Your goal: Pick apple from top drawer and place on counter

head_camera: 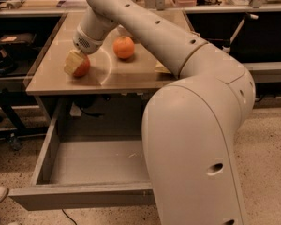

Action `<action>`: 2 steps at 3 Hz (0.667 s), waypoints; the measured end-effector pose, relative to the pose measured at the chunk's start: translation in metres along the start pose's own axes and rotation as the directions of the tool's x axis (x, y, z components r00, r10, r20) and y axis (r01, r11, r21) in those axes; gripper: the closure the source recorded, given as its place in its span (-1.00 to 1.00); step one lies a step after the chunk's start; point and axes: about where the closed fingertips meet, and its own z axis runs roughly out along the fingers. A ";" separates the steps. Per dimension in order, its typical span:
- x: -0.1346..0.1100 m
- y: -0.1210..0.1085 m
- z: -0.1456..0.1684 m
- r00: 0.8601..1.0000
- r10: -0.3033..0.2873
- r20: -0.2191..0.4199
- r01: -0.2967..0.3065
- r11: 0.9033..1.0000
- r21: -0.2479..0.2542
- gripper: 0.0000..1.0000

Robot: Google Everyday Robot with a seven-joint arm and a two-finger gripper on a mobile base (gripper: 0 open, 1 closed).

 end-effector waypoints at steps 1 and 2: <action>0.000 0.000 0.000 1.000 0.000 0.000 0.000 1.000 0.000 -0.77; 0.000 0.000 0.000 1.000 0.000 0.000 0.000 1.000 0.000 -1.00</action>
Offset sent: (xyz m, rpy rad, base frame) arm 0.0000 0.0000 0.0000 0.0000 0.0000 0.0000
